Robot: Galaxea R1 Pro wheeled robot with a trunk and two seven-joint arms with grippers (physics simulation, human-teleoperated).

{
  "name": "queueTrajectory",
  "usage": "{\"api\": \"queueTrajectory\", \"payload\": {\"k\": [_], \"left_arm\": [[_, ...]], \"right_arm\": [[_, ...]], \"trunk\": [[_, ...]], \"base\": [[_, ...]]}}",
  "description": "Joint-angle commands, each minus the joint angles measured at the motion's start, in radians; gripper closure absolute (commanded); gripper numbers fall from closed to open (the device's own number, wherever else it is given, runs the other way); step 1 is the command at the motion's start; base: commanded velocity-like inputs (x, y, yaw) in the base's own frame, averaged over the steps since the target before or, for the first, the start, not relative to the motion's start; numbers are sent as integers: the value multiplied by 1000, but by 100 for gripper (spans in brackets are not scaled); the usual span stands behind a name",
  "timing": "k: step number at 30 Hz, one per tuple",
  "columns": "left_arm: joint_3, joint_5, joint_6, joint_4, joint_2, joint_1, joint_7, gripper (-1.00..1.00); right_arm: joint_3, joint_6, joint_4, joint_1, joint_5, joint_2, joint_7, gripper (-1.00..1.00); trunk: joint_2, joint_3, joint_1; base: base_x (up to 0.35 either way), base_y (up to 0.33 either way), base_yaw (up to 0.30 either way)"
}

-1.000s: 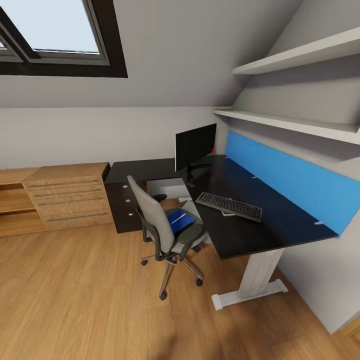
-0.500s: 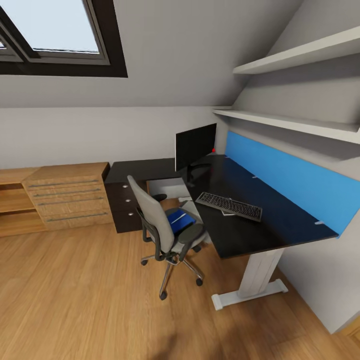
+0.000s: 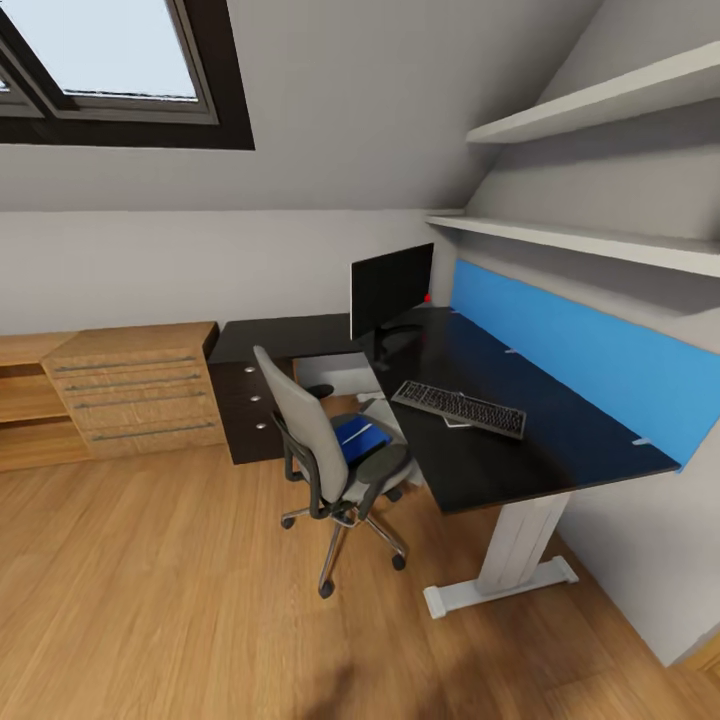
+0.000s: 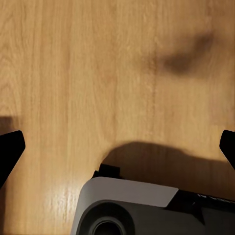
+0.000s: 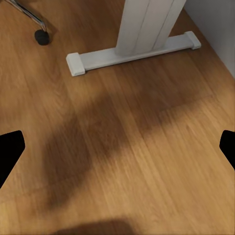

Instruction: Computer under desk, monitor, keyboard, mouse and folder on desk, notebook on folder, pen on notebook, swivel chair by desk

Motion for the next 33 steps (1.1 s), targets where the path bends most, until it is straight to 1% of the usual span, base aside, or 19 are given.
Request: {"api": "queueTrajectory", "payload": {"k": [1,12,15,16,19,25,33], "left_arm": [[0,4,-3,1,0,-1,0,-100],[-1,4,3,0,-8,-1,1,-100],[-1,4,25,0,-8,-1,1,-100],[-1,4,45,-1,-8,-1,1,-100],[-1,4,74,-2,-8,-1,1,-100],[-1,4,93,-5,-8,-1,1,-100],[-1,4,97,-6,-8,-1,1,-100]], "right_arm": [[0,-2,1,-1,1,0,-4,-100],[0,-2,2,-1,1,2,-2,-100],[0,-2,2,-1,2,2,-2,-100],[0,-2,2,-1,1,2,-2,-100],[0,-2,2,-1,2,3,-2,-100],[0,-2,2,-1,2,3,-2,-100],[0,-2,2,-1,2,2,-2,-100]], "trunk": [[-8,-4,4],[-85,-39,46],[-106,-48,58],[-113,-51,61],[-134,-61,73],[-176,-79,96],[-232,-105,127]], "base": [[0,0,0],[0,0,0],[0,0,0],[0,0,0],[0,0,0],[0,0,0],[0,0,0]]}}
